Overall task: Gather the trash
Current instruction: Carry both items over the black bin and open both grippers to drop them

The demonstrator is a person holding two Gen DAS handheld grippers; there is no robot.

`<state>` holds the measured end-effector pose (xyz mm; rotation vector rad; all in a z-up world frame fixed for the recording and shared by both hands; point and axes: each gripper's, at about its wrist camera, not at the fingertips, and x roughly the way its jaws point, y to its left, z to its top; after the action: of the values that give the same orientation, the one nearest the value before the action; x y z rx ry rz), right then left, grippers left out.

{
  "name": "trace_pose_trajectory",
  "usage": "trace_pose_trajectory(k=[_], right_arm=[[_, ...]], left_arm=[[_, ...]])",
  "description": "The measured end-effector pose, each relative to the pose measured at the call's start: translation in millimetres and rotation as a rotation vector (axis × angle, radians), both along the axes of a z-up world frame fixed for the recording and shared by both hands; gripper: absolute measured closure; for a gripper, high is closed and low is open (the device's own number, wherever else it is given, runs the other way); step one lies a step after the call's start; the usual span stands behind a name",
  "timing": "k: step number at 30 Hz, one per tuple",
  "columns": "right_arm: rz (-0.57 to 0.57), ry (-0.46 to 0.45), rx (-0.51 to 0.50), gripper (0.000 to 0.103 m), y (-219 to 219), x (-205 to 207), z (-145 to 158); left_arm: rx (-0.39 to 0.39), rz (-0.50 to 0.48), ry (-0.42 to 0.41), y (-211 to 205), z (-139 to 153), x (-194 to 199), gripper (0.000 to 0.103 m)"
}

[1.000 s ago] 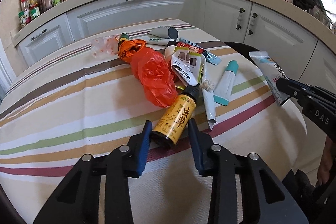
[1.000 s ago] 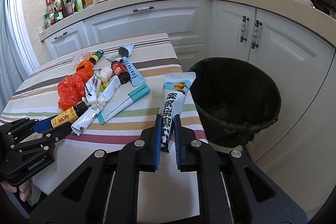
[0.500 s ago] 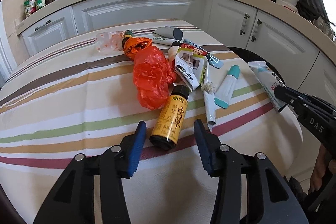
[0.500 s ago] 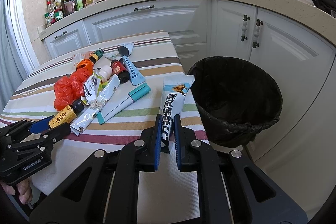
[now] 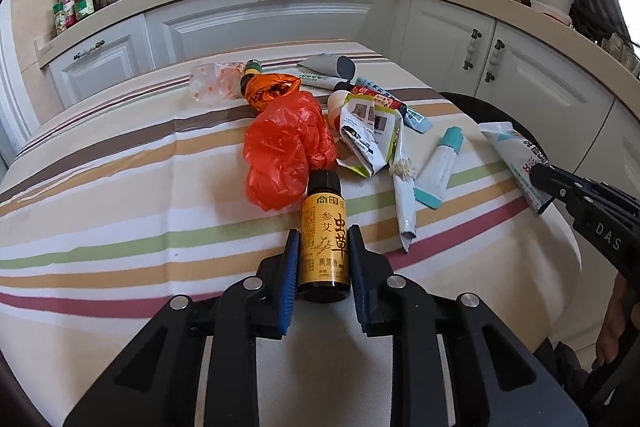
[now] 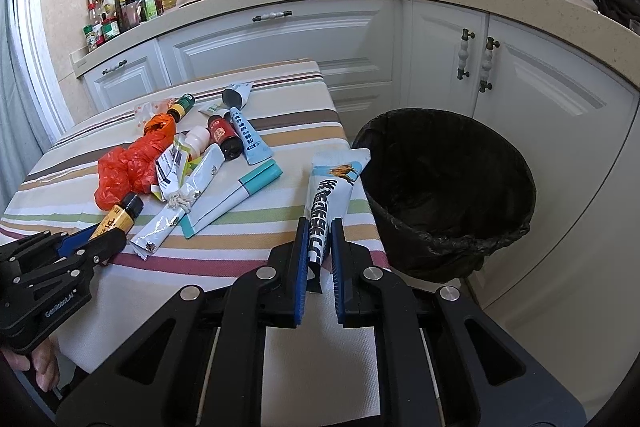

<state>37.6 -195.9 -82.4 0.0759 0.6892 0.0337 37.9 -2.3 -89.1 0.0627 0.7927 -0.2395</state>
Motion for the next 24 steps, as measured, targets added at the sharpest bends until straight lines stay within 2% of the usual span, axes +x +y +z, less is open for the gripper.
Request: trace_pose_trajectory(k=[4, 12, 24], right_arm=[[0.001, -0.007, -0.002, 0.093, -3.3, -0.1, 2.8], [-0.017, -0.047, -0.015, 0.093, -12.8, -4.8, 16.3], [-0.134, -0.131, -0.075, 0.093, -72.9, 14.2, 40.4]], left_arm=[[-0.012, 0.011, -0.006, 1.6, 4.4, -6.5, 0.078], [-0.027, -0.003, -0.074, -6.4, 29.1, -16.8, 0.078], [-0.075, -0.092, -0.161, -70.7, 61.5, 22.8, 0.078]])
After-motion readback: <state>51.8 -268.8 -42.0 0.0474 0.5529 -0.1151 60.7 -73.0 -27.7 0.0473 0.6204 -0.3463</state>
